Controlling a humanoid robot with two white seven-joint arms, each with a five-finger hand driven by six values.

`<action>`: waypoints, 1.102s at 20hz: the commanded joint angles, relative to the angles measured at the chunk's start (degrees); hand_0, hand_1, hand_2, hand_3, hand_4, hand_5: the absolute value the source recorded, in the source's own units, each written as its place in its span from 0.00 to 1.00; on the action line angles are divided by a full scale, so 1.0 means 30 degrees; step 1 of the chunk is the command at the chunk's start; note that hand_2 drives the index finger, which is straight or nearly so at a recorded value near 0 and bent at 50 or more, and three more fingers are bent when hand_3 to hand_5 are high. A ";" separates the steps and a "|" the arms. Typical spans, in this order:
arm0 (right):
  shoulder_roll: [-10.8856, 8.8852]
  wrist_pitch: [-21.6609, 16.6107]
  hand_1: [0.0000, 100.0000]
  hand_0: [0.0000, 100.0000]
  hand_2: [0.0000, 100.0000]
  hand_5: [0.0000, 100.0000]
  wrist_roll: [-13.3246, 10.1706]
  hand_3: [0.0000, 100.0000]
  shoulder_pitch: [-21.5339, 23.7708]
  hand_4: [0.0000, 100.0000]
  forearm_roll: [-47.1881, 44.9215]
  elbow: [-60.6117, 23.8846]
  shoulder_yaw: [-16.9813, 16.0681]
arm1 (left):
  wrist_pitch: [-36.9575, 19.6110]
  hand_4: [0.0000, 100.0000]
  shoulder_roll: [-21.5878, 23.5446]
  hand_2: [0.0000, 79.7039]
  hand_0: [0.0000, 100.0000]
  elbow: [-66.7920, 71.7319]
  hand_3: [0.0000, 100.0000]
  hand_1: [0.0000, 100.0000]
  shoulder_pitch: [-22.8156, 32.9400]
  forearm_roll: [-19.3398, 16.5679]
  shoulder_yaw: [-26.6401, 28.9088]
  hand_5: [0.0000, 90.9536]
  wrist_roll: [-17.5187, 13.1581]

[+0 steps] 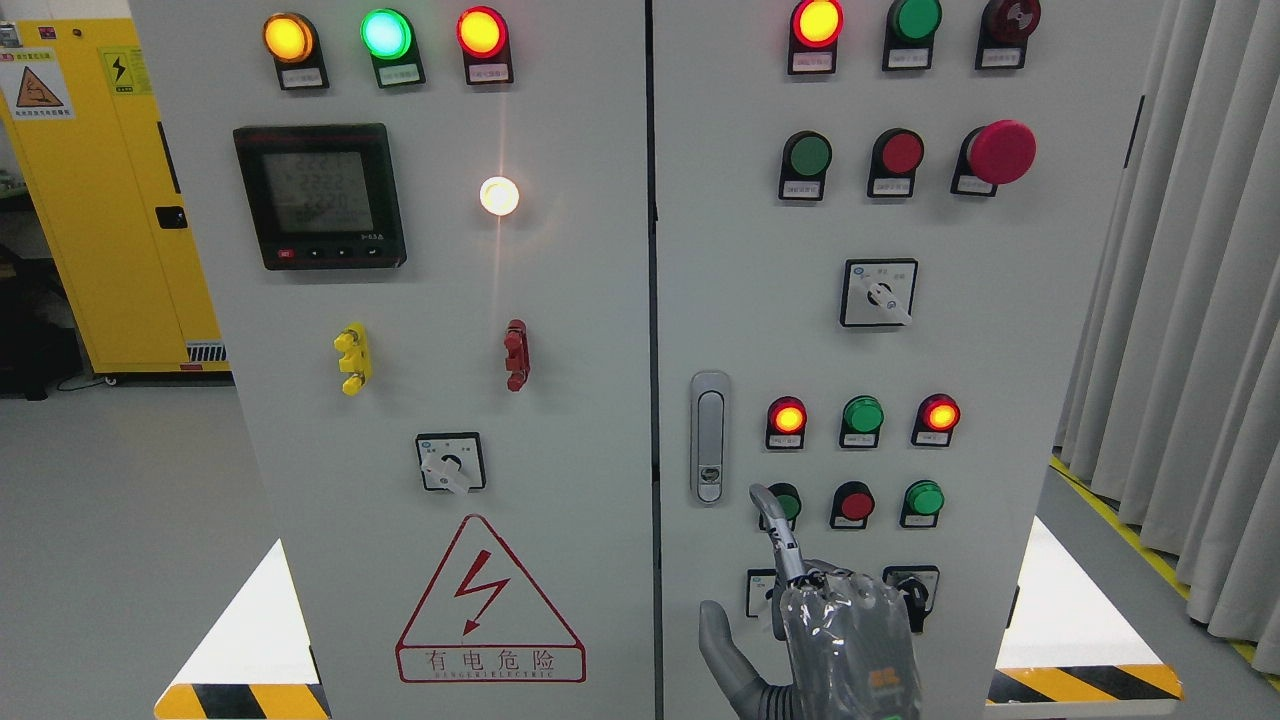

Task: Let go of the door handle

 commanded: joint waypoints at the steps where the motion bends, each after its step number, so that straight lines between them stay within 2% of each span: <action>1: 0.0039 -0.0041 0.43 0.52 0.05 1.00 -0.0236 1.00 -0.0587 1.00 0.2110 0.2069 0.0321 | -0.0005 0.00 0.0004 0.00 0.12 -0.0293 0.00 0.56 0.0000 0.0000 0.0000 0.00 0.0001; 12: 0.0127 0.0135 0.41 0.53 0.05 1.00 -0.0236 1.00 -0.1994 1.00 0.2669 0.3681 0.0174 | -0.0005 0.00 0.0005 0.00 0.12 -0.0293 0.00 0.56 0.0000 0.0000 0.0000 0.00 0.0001; 22: 0.0185 0.1248 0.41 0.53 0.05 1.00 -0.0177 1.00 -0.2228 1.00 0.2669 0.4179 0.0174 | -0.0005 0.00 0.0005 0.00 0.12 -0.0293 0.00 0.56 0.0000 0.0000 0.0000 0.00 0.0001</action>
